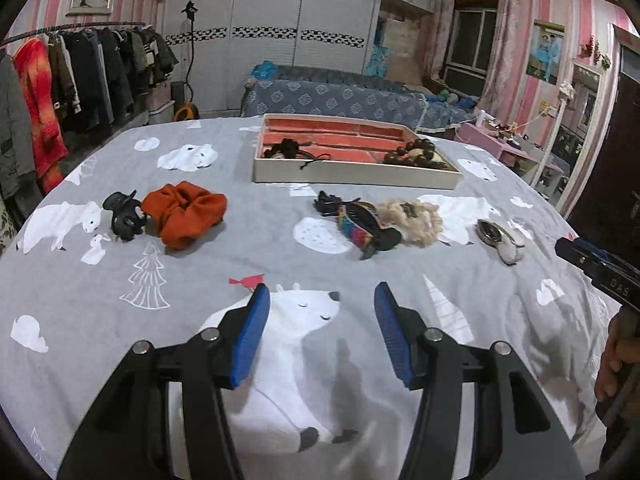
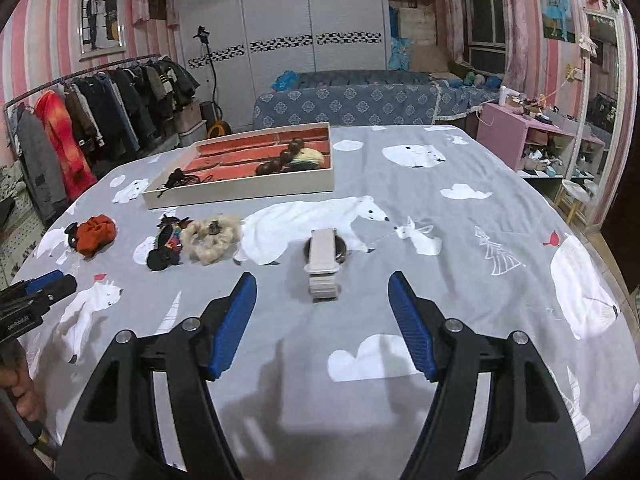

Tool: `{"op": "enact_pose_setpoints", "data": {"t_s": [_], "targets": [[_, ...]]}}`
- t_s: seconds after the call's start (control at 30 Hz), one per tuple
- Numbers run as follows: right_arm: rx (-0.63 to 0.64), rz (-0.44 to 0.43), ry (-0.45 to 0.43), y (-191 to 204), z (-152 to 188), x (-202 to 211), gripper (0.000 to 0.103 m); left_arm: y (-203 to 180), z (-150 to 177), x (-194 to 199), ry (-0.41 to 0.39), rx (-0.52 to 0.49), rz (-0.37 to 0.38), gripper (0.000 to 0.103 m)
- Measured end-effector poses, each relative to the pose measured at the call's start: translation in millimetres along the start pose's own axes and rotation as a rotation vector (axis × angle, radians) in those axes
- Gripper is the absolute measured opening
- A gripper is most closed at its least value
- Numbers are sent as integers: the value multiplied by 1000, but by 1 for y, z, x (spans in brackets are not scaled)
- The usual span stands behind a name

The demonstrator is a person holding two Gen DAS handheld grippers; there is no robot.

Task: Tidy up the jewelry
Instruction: 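Withdraw both grippers from the box toward the remaining accessories, then grasp the rainbow beaded hair clip with the left gripper while the right grasps the white watch strap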

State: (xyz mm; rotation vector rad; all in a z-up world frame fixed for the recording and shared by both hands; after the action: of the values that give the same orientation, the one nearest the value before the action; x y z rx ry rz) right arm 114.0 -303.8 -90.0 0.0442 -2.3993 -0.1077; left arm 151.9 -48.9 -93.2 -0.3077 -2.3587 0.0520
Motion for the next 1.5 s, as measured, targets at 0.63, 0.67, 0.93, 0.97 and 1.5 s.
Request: {"op": "enact_pose_setpoints", "data": {"t_s": [0.63,0.67,0.93,0.97,1.5], "targets": [[-14,-5,27,-12,-8,-19,68,-22,-11,-33,39,-24,32,54],[-16,-8,32,-12,-8,-22,68,-23,-12,-38,45,-29,33,54],[-24,-10,73,-16,-11,-53,68,-26,-23,-69,75,-40,54,53],[-24,-10,77,-16,-12,-57,68,-27,-26,-72,74,-43,58,52],[-21,-14,134,-17,-17,-90,68,-31,-31,-113,167,-72,95,28]]}}
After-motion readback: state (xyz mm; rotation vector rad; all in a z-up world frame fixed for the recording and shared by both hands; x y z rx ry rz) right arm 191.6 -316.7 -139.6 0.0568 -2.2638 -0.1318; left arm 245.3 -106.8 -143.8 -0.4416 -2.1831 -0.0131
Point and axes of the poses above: each gripper's, at about its wrist camera, not at the fingertips, and x roughly against the way its jaws point, y to its left, z to its underside, the point moved 8 cm from there along -x, roughly the way its jaws point, and after that the axes turned 4 degrees about y, right-handed, at the moved point
